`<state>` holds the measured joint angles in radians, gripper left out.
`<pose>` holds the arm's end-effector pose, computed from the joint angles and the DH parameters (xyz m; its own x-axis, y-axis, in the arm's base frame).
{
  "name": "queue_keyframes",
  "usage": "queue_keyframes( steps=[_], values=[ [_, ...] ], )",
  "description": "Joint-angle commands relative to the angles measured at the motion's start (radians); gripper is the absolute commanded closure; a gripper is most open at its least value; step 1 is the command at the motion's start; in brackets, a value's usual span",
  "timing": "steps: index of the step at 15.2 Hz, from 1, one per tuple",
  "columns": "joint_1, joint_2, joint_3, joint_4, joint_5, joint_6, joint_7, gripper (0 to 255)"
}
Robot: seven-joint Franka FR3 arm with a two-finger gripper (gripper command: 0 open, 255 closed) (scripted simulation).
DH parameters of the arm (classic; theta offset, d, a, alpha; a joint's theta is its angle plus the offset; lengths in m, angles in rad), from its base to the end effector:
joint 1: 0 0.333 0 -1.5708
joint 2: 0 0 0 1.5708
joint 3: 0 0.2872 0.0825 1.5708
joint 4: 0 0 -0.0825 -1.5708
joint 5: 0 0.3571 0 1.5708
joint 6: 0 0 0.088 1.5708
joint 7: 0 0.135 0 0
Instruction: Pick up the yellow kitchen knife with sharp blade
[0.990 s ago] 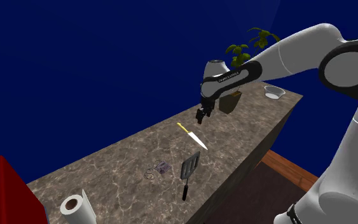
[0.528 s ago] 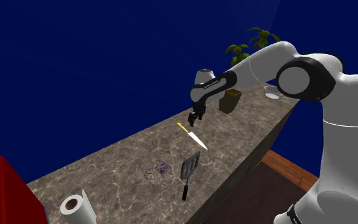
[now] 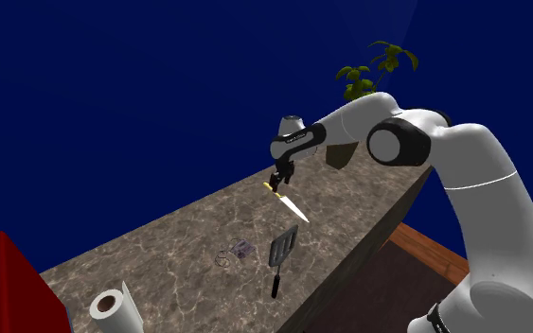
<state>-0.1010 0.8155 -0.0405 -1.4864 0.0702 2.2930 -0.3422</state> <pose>0.6677 -0.0886 0.1574 0.9861 0.1659 -0.0002 0.1659 -0.9859 -0.0243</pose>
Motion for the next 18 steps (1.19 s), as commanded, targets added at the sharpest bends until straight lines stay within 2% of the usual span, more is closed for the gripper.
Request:
queue_keyframes(
  steps=[1, 9, 10, 18],
  values=[
    [-0.007, 0.053, 0.003, 0.058, 0.003, -0.007, -0.006, 0],
    [-0.009, 0.119, 0.006, 0.081, 0.006, 0.037, -0.008, 0],
    [-0.008, 0.121, 0.006, 0.084, 0.006, 0.035, -0.007, 255],
    [-0.008, 0.121, 0.006, 0.084, 0.005, 0.035, -0.007, 255]
  ],
)
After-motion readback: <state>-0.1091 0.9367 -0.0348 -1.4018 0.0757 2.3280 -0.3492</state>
